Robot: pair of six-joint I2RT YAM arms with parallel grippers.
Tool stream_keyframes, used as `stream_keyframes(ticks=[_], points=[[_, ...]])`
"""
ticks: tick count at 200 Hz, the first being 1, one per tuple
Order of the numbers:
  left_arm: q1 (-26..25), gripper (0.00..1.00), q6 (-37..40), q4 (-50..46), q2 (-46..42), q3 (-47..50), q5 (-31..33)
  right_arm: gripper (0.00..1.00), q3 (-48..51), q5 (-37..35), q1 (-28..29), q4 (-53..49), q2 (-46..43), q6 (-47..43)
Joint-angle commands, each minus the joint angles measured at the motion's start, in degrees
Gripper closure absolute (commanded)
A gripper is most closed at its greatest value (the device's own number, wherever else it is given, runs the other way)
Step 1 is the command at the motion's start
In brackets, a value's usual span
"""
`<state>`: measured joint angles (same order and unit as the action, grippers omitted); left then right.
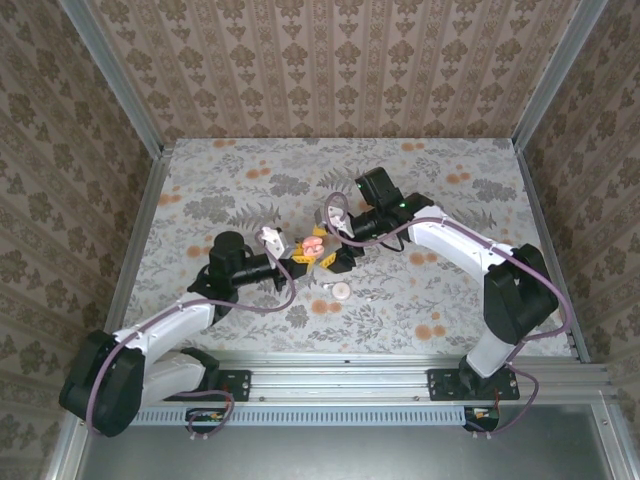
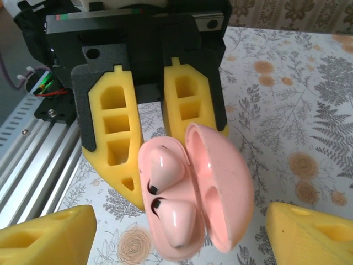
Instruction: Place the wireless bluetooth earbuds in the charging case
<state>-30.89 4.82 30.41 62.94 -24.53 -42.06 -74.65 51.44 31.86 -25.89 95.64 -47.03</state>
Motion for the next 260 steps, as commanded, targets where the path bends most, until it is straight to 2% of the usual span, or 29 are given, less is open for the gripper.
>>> stream_keyframes(ticks=[1,128,194,229,260], points=[[-0.39,0.87,1.33,1.41,-1.5,-1.57,-0.83,0.21,-1.59,3.08,0.57,-3.41,0.7,-3.2],[-0.31,0.87,4.28,-1.54,-3.36,-1.18,3.56,0.34,1.57,5.13,0.78,-1.84,-4.81,-3.12],[0.13,0.87,4.55,-1.16,-3.81,-1.22,4.36,0.37,2.64,3.1,0.83,-1.01,-8.53,-3.1],[0.13,0.87,4.21,-0.47,-3.08,-0.91,3.61,0.38,2.84,4.46,0.84,-2.31,-11.09,-2.86],[0.13,0.87,4.16,-0.2,-3.08,-0.95,3.49,0.38,4.26,2.31,0.83,-2.78,-13.94,-3.28]])
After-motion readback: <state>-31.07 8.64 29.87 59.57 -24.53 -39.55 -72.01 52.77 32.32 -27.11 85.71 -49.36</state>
